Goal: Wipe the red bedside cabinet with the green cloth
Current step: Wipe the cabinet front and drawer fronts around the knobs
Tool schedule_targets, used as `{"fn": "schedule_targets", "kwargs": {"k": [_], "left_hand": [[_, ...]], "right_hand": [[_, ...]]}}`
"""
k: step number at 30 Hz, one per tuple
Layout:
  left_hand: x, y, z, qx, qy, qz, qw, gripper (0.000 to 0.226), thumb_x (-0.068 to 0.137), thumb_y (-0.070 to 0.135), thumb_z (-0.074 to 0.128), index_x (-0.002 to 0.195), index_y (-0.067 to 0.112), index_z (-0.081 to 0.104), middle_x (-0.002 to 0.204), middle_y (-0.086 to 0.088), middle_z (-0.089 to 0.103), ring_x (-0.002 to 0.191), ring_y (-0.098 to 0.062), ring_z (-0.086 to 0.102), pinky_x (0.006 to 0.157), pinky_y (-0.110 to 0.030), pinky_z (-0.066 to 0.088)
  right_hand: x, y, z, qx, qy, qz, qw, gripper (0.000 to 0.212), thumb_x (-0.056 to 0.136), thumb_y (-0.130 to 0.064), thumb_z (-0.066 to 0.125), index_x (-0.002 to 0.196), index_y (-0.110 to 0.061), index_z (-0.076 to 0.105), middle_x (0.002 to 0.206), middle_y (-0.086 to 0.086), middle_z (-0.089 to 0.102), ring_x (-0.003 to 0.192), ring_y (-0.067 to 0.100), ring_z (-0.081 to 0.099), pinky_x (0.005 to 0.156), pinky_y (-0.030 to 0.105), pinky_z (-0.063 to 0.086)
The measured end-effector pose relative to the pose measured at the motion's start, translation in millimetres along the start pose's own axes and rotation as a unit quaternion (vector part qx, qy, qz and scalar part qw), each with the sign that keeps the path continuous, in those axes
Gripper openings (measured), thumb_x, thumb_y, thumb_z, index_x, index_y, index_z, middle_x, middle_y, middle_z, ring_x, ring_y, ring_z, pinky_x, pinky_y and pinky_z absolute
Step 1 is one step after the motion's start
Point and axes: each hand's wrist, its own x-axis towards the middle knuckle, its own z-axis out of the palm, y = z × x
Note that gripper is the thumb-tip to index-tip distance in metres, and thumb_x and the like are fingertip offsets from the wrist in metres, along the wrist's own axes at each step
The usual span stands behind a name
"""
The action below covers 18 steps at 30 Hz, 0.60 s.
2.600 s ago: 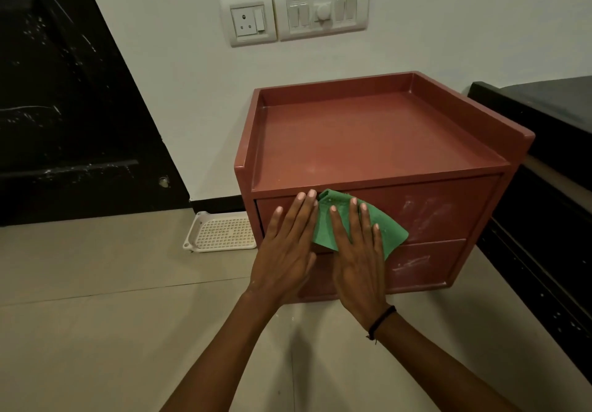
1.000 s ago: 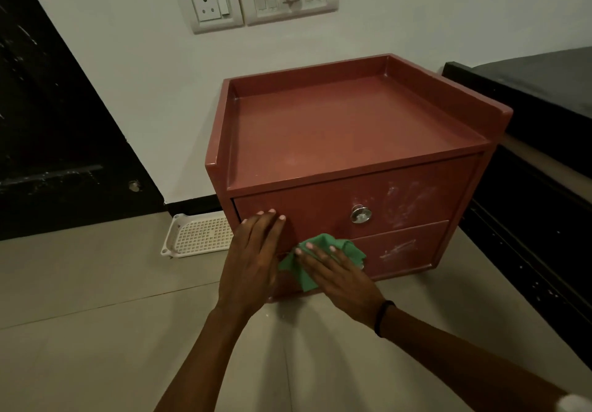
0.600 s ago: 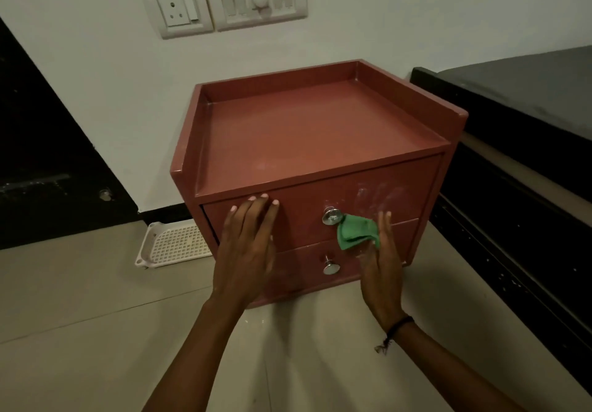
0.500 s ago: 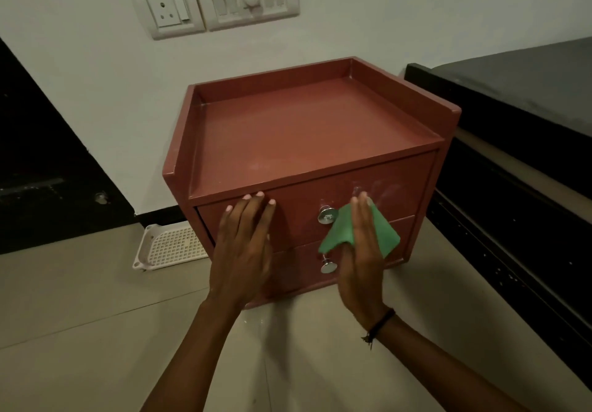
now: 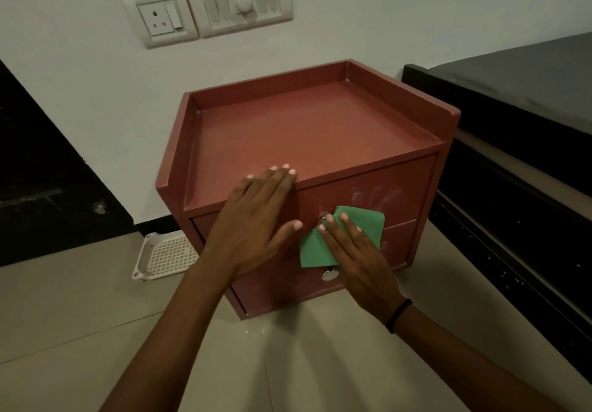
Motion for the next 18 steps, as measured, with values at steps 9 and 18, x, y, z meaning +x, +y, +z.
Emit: {"fn": "schedule_targets", "kwargs": {"k": [9,18], "left_hand": [[3,-6,-5,-0.081,0.014,-0.01,0.997,0.069,0.096,0.052,0.048,0.156,0.023,0.03,0.163,0.004,0.03,0.151,-0.013,0.025,0.121,-0.04,0.024],[5,-16,-11,-0.122,0.014,-0.001,0.992,0.064,0.096,0.045,0.05,0.155,0.027,0.034,0.16,0.008,0.035,0.149,-0.008,0.028,0.12,-0.034,0.024]], "right_hand": [[37,-10,-8,0.142,0.251,0.078,0.954,0.072,0.087,0.011,0.066,0.149,-0.001,0.032,0.16,0.01,0.028,0.149,0.035,0.026,0.118,0.053,0.032],[-14,32,29,-0.025,0.059,0.018,0.998,0.055,0.1,0.007,0.04,0.152,-0.009,0.028,0.16,0.01,0.029,0.147,0.035,0.03,0.106,0.05,0.048]]}}
